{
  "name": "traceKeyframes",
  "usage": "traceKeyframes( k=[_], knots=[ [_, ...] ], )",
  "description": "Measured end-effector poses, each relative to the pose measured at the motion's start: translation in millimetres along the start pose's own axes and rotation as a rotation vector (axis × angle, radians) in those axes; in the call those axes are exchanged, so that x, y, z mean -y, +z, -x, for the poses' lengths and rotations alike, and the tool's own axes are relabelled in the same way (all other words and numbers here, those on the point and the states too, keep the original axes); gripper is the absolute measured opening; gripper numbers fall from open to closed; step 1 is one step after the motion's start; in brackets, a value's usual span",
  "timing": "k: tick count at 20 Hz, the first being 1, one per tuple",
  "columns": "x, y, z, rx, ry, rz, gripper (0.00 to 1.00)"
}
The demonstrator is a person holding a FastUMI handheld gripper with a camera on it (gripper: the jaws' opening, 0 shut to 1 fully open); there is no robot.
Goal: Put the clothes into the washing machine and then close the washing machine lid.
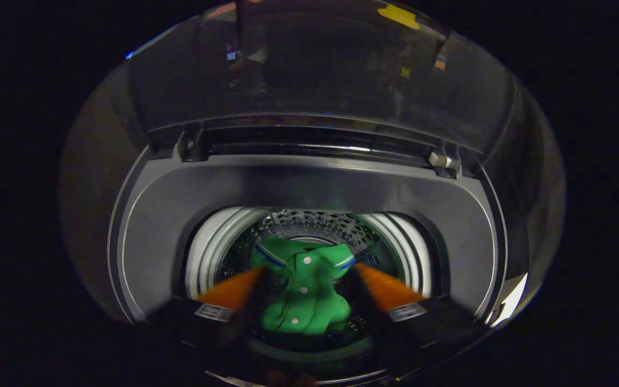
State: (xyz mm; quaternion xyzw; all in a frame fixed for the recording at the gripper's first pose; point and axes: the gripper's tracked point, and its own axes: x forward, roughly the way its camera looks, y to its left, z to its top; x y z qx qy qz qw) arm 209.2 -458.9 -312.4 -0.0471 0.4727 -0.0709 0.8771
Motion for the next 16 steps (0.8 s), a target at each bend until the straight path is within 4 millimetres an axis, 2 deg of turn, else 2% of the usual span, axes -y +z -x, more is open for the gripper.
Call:
traceKeyframes(
  k=[1,5,8,11,16],
  knots=[
    [4,0,-5,0.001,-0.006,-0.010,0.99],
    [7,16,13,0.047,-0.003,-0.050,1.00],
    [5,32,35,0.086,0.016,-0.052,1.00],
    [1,64,69,0.183,0.027,-0.065,1.00],
    [6,140,142,0.339,0.025,-0.085,1.00]
  ],
)
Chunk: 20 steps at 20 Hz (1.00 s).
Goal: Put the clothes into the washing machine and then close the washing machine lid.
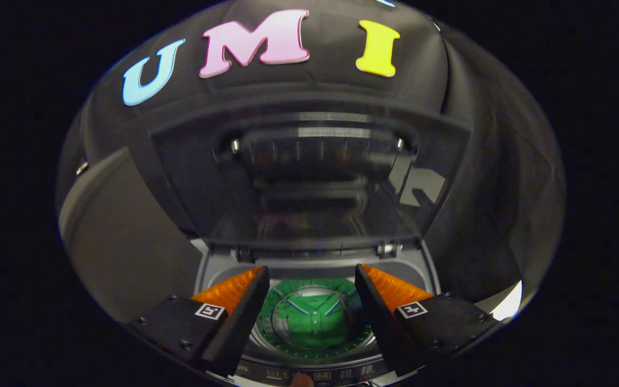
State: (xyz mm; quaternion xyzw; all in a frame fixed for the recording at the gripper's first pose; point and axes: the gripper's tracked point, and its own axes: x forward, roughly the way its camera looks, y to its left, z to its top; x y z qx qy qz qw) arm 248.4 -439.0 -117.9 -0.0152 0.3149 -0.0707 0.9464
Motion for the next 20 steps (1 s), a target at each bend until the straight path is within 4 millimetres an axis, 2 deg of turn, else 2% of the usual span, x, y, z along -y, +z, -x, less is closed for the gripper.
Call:
traceKeyframes(
  k=[6,7,9,12,14,17,19,20],
  knots=[
    [3,112,30,0.161,-0.015,-0.030,1.00],
    [7,128,29,0.178,-0.014,-0.032,0.99],
    [8,147,24,0.196,-0.020,-0.024,1.00],
    [9,163,17,0.203,-0.016,-0.025,1.00],
    [10,174,3,0.197,-0.016,-0.036,0.99],
    [12,174,-24,0.155,-0.024,-0.041,1.00],
    [12,165,-42,0.120,-0.037,0.001,1.00],
    [9,159,-44,0.101,-0.034,0.015,1.00]
  ],
)
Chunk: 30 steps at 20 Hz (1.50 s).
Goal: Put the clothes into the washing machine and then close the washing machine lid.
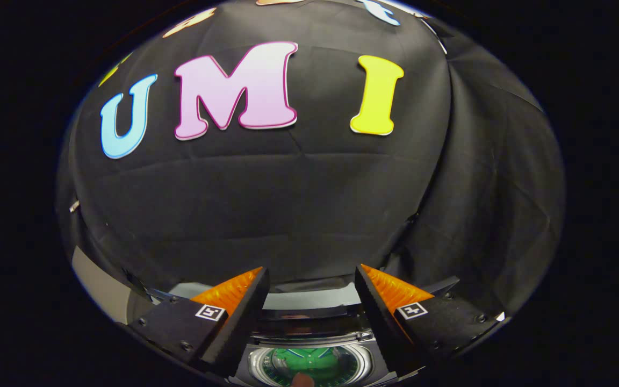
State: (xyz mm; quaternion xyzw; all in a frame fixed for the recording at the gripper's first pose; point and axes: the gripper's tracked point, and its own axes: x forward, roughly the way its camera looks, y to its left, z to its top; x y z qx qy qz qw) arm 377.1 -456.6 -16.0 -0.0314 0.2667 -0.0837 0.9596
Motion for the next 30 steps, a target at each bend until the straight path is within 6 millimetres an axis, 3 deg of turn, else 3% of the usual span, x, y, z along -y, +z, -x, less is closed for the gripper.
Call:
traceKeyframes(
  k=[7,17,30],
  knots=[
    [5,-5,0,0.009,-0.029,-0.020,1.00],
    [7,-10,14,0.054,-0.042,-0.024,1.00],
    [8,-29,33,0.049,-0.029,-0.018,1.00]
  ],
)
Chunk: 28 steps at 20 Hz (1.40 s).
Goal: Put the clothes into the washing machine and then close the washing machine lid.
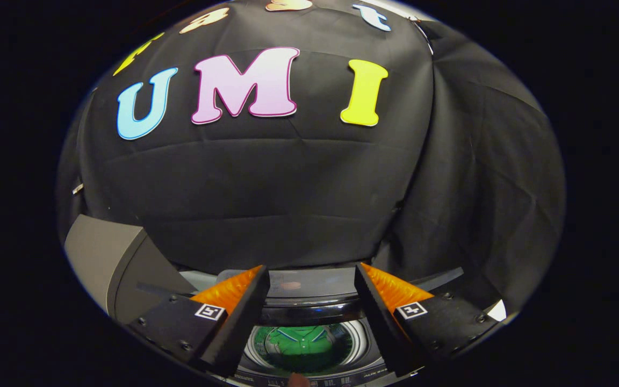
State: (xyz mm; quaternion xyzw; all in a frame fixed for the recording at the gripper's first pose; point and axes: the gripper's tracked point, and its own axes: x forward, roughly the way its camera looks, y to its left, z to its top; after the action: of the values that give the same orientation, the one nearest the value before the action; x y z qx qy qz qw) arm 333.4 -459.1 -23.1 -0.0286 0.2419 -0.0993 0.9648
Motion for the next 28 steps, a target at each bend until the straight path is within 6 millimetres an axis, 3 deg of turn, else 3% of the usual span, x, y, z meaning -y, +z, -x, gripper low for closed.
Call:
traceKeyframes(
  k=[6,9,12,15,21,23,25,27,28],
  knots=[
    [-3,-9,5,-0.008,0.018,-0.007,1.00],
    [-4,-28,11,-0.070,0.029,0.014,0.99],
    [-3,-62,14,-0.193,0.043,0.060,0.99],
    [-5,-89,31,-0.297,0.066,0.043,0.99],
    [-1,-111,40,-0.401,0.053,0.052,0.99],
    [-2,-106,40,-0.396,0.061,0.043,0.99],
    [-3,-88,39,-0.334,0.064,0.039,0.99],
    [-9,-51,48,-0.231,0.077,0.029,0.99],
    [-12,-23,55,-0.164,0.083,0.026,0.99]
  ],
)
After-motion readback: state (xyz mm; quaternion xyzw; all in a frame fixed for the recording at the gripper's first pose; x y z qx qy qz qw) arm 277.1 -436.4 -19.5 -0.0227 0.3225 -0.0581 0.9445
